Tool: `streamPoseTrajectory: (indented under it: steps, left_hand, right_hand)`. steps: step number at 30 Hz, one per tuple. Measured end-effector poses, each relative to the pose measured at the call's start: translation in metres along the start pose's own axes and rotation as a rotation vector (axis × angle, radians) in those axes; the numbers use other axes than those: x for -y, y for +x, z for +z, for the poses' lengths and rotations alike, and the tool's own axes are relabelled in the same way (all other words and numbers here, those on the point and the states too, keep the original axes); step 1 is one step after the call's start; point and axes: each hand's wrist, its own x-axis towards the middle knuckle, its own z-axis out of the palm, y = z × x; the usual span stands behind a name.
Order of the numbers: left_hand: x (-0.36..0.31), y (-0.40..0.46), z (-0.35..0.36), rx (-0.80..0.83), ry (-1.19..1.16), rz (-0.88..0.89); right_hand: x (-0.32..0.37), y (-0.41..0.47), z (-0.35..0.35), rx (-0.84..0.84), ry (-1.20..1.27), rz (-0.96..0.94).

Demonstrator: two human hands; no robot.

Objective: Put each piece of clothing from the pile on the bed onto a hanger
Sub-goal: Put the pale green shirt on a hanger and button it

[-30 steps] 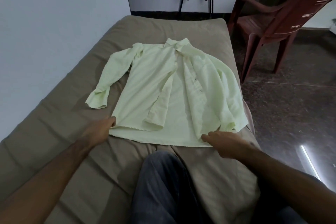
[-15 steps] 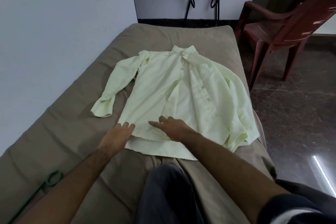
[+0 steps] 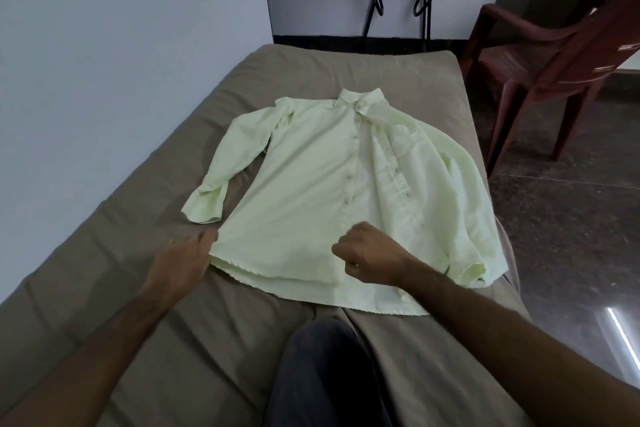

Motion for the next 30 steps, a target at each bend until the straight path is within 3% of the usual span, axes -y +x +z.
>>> streamPoseTrajectory:
  steps: [3, 7, 10, 18, 24, 27, 30]
  left_hand:
    - [-0.007, -0.002, -0.002, -0.058, 0.069, 0.073]
    - [-0.021, 0.002, 0.002, -0.124, 0.182, 0.199]
    - [-0.023, 0.004, 0.006, -0.114, 0.172, 0.217]
    - [-0.009, 0.003, -0.001, 0.013, 0.14, 0.059]
    - [-0.013, 0.008, -0.008, 0.118, 0.204, 0.172]
    - [-0.035, 0.025, -0.03, 0.111, 0.088, 0.175]
    - [-0.086, 0.054, -0.047, 0.188, -0.174, 0.147]
  right_hand:
    - [0.007, -0.004, 0.008, 0.178, 0.104, 0.179]
    - [0.027, -0.003, 0.031, 0.288, 0.104, 0.208]
    - [0.036, -0.003, 0.037, 0.222, 0.086, 0.251]
    - [0.043, -0.007, 0.048, 0.109, -0.032, 0.23]
    - [0.05, -0.006, 0.032, 0.153, 0.352, 0.424]
    - [0.021, -0.027, 0.01, -0.047, 0.398, 0.605]
    - [-0.017, -0.062, -0.015, -0.264, 0.343, 0.921]
